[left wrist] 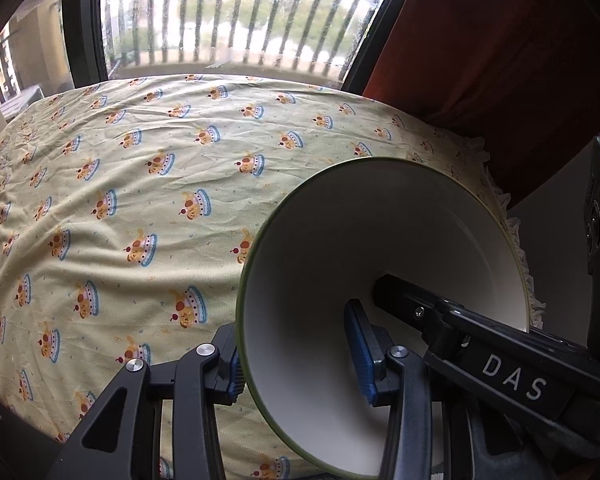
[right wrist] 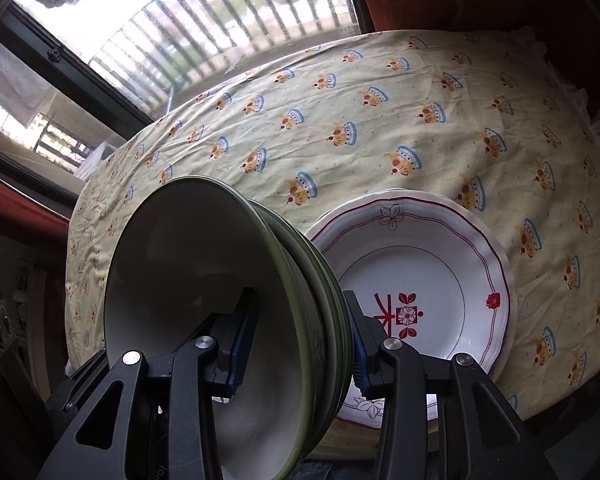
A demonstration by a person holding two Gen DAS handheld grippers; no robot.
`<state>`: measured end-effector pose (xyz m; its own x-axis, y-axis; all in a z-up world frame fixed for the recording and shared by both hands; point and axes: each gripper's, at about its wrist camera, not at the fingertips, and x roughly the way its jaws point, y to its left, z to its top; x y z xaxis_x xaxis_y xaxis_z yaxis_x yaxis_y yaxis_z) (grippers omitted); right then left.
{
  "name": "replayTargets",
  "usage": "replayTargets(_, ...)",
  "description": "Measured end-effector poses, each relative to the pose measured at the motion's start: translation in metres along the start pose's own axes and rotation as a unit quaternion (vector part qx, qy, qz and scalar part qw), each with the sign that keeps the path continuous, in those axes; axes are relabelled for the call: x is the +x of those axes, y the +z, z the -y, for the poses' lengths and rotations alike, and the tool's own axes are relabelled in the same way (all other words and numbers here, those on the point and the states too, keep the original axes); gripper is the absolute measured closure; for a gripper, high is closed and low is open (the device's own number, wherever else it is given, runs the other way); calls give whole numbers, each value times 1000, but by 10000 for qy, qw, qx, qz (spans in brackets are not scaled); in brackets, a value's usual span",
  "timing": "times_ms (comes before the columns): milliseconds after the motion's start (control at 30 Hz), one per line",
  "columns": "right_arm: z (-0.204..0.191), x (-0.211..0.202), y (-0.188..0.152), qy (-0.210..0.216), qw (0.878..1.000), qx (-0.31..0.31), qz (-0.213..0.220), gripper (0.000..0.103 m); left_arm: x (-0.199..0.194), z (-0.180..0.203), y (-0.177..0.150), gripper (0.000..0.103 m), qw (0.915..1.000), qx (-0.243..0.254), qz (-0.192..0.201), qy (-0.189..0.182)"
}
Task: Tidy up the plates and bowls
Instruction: 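Lift the bowl stack with both grippers and carry it over the plate stack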
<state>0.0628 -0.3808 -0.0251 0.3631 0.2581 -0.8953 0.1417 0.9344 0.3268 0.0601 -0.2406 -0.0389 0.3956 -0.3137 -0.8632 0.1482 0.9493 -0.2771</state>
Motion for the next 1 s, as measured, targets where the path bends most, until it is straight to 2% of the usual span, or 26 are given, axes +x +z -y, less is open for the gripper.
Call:
replayTargets(600,63,-9,-8,-353,9993,96,-63,59,33,48,-16,61,9989,140,-367,-239)
replayTargets(1000,77,4,-4,-624,9976,104,-277,60,61,47,-16,61,9968,-14,-717,-358)
